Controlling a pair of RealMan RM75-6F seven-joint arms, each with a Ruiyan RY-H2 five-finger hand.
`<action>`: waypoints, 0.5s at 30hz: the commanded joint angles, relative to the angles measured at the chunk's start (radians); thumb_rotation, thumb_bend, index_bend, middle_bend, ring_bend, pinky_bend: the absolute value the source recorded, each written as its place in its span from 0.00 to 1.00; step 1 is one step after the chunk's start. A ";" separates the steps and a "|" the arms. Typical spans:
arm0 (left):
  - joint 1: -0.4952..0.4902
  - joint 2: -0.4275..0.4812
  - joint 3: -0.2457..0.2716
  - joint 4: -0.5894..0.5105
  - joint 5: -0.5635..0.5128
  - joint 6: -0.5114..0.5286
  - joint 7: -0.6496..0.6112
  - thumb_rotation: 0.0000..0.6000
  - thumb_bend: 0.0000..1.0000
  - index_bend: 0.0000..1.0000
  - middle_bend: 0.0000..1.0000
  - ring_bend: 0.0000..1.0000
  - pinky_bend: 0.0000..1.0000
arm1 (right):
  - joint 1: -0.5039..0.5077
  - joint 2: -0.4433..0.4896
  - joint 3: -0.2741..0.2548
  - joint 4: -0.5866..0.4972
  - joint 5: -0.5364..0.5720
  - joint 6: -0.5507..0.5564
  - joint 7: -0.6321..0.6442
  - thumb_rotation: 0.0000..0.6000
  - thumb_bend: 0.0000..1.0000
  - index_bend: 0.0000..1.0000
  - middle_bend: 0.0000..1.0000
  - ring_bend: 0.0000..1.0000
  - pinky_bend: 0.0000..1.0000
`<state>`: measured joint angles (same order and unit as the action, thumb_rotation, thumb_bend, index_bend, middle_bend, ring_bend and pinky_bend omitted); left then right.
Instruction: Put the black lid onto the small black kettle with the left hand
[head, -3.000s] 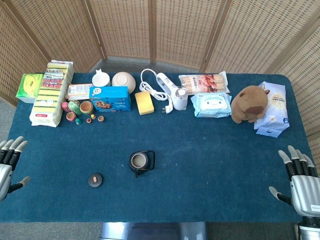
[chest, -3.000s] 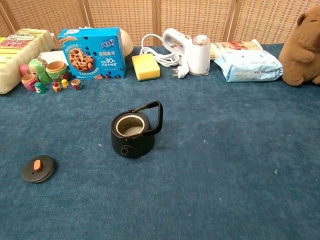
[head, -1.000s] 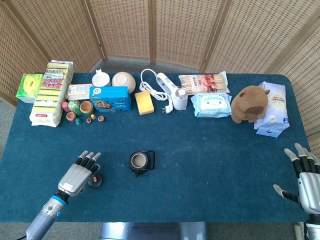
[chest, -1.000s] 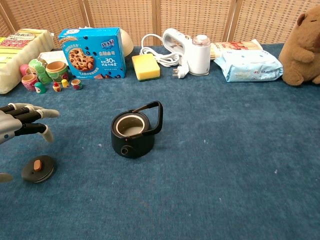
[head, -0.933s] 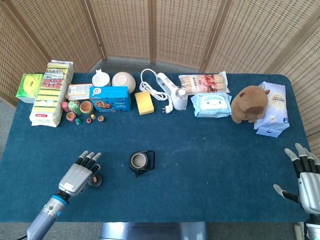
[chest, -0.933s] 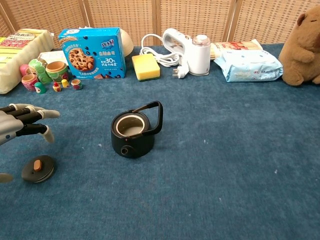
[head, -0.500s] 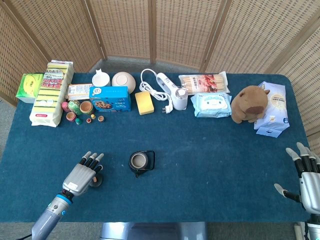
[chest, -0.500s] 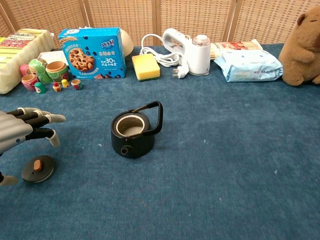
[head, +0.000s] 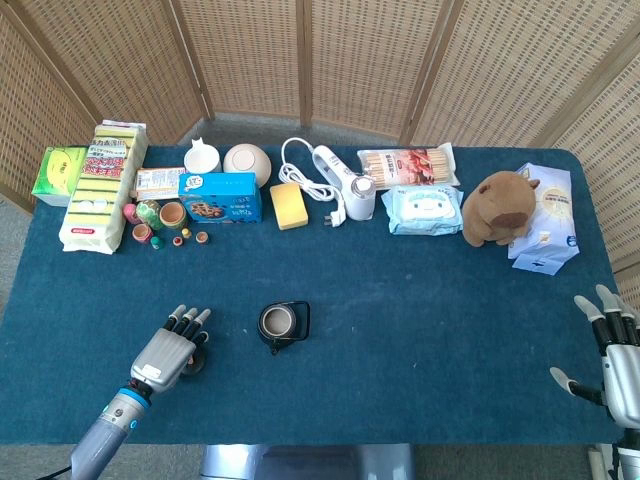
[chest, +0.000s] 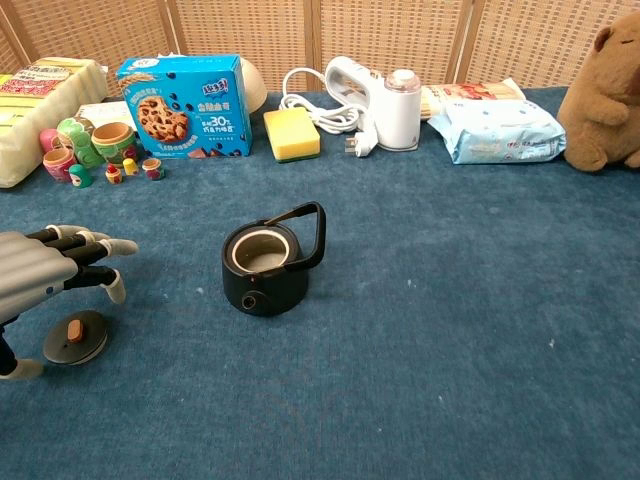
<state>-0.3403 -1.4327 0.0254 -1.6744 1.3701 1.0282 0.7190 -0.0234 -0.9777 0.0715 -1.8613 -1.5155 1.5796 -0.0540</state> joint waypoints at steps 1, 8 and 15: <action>-0.002 -0.003 0.004 0.000 -0.004 0.002 0.004 1.00 0.12 0.32 0.00 0.00 0.03 | 0.000 0.002 -0.001 0.000 -0.002 -0.001 0.003 1.00 0.01 0.13 0.00 0.00 0.00; -0.004 -0.011 0.011 0.007 -0.012 0.016 0.016 1.00 0.19 0.46 0.00 0.00 0.03 | 0.000 0.004 -0.002 0.001 -0.003 -0.001 0.008 1.00 0.01 0.13 0.00 0.00 0.00; 0.002 -0.031 0.017 0.020 -0.003 0.051 0.031 1.00 0.28 0.59 0.00 0.00 0.03 | 0.001 0.006 -0.004 0.000 -0.003 -0.005 0.009 1.00 0.01 0.14 0.00 0.00 0.00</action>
<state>-0.3399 -1.4612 0.0408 -1.6563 1.3648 1.0763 0.7489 -0.0221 -0.9718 0.0673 -1.8610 -1.5182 1.5742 -0.0450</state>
